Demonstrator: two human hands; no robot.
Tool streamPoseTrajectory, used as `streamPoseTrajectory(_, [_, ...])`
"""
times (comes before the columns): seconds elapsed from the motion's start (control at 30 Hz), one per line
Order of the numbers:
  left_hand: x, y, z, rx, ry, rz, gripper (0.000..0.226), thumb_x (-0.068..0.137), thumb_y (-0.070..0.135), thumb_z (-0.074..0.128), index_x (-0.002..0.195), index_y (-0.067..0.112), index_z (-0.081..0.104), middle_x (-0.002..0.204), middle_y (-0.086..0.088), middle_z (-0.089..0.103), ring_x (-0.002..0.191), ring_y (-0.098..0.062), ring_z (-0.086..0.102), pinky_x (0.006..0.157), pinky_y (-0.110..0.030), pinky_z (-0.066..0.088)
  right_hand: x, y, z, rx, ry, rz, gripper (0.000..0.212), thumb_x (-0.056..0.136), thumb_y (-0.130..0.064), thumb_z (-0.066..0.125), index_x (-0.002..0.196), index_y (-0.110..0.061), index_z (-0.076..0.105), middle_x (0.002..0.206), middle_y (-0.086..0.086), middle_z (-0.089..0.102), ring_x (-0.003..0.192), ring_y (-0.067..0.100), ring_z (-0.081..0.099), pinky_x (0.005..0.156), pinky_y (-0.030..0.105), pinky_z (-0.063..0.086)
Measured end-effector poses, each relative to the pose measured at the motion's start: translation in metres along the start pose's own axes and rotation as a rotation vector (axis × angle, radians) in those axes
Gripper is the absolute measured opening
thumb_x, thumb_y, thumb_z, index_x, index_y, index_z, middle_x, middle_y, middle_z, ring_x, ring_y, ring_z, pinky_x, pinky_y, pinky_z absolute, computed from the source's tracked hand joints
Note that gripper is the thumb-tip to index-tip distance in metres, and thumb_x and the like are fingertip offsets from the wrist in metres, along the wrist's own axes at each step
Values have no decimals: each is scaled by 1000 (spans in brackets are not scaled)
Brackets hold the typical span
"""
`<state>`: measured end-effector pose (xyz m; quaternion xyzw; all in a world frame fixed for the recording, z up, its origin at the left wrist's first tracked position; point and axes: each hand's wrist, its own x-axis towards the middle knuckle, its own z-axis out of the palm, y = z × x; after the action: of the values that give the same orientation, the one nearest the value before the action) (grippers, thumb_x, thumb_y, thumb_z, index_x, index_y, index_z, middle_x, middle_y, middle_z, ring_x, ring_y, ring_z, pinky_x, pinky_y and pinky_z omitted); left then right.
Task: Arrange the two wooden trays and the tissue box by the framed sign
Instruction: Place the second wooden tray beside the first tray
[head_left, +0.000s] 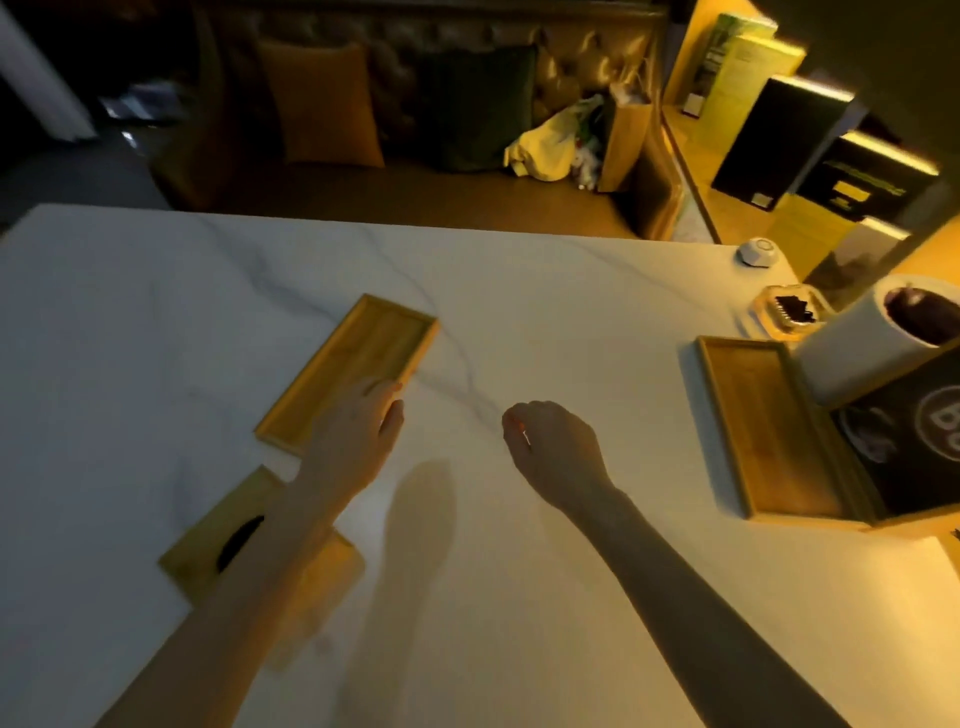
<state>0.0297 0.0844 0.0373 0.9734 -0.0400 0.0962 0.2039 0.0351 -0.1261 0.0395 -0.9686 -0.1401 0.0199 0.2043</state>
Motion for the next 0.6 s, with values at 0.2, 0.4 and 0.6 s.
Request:
streamPoseTrajectory(0.2, [3, -91, -8, 137, -67, 1, 40, 86, 16, 53, 123, 1, 46, 124, -20, 55, 111, -34, 54, 87, -42, 48, 18, -52, 62, 75, -56, 70, 37, 95, -24, 37, 128, -11, 46, 132, 7, 54, 123, 24, 44, 100, 36, 37])
streamPoseTrajectory(0.4, [14, -162, 3, 222, -284, -67, 50, 92, 26, 40, 136, 7, 28, 146, -16, 33, 135, -30, 29, 109, -48, 29, 43, -80, 108, 19, -239, 94, 52, 97, -31, 30, 144, -13, 17, 155, 5, 20, 142, 22, 15, 114, 37, 16])
streamPoseTrajectory(0.6, [16, -200, 23, 144, -453, -283, 54, 93, 30, 37, 139, 6, 20, 153, -15, 14, 141, -28, 9, 113, -49, 16, 53, -92, 148, -3, -439, 151, 62, 96, -43, 25, 145, -13, 2, 157, 6, -5, 144, 21, -8, 115, 38, -3])
